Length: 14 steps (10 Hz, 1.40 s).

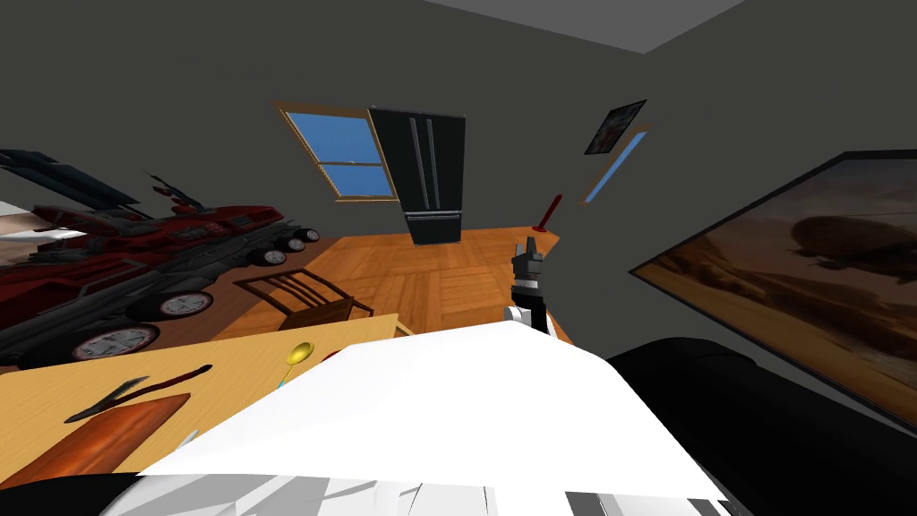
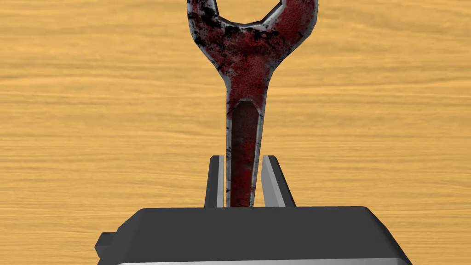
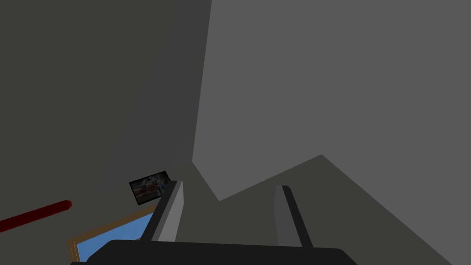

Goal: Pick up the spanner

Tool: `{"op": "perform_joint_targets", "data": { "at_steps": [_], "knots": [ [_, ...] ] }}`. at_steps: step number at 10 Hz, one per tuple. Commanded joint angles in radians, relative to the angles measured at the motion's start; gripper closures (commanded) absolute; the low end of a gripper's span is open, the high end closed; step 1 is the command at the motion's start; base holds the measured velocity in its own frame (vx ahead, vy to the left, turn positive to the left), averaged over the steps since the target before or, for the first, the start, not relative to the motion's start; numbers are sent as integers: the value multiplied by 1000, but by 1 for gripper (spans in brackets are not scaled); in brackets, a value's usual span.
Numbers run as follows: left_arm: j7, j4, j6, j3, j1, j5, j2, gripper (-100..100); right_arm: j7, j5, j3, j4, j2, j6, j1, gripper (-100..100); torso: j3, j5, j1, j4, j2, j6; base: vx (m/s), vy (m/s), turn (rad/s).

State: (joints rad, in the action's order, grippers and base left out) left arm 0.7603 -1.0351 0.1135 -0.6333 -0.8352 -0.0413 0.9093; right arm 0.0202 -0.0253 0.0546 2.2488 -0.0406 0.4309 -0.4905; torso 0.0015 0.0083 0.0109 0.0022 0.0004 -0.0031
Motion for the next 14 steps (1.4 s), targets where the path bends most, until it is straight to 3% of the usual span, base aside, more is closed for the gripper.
{"op": "perform_joint_targets", "data": {
  "at_steps": [1,3,4,6,7,9,10,12,13,14],
  "knots": [
    [-50,18,28,-30,7,-50,12,100,0,0,0,0,0,0,0,0,0,0,0,0,0,0,41,-5,68],
    [-84,18,28,-30,7,-99,12,100,0,0,0,0,0,0,0,0,0,0,0,0,-1,0,30,-3,33],
    [-124,36,54,-58,14,-134,24,100,0,0,0,0,0,0,0,0,0,0,0,0,0,0,42,-4,80],
    [-157,36,54,-58,14,-183,24,100,0,0,0,0,0,0,0,0,0,0,-1,0,-1,0,34,-7,23],
    [-198,54,80,-87,20,-218,35,100,0,0,0,0,0,0,0,0,0,0,0,0,0,0,44,3,92],
    [-230,54,80,-87,20,-267,35,100,0,0,0,0,0,0,0,0,0,0,0,0,-1,0,31,-4,22],
    [-272,72,106,-116,26,-302,46,100,0,0,0,0,0,0,0,0,0,0,0,0,0,0,45,-1,79],
    [-303,72,106,-116,26,-351,46,100,0,0,0,0,0,0,0,0,0,0,0,0,-1,0,33,-6,29],
    [-345,90,133,-145,33,-386,58,100,0,0,0,0,0,0,0,0,0,0,-1,0,0,0,36,-15,62],
    [-369,90,133,-145,33,-416,58,100,0,0,0,0,0,0,0,0,0,0,-1,0,0,0,40,-11,70]
  ]
}}
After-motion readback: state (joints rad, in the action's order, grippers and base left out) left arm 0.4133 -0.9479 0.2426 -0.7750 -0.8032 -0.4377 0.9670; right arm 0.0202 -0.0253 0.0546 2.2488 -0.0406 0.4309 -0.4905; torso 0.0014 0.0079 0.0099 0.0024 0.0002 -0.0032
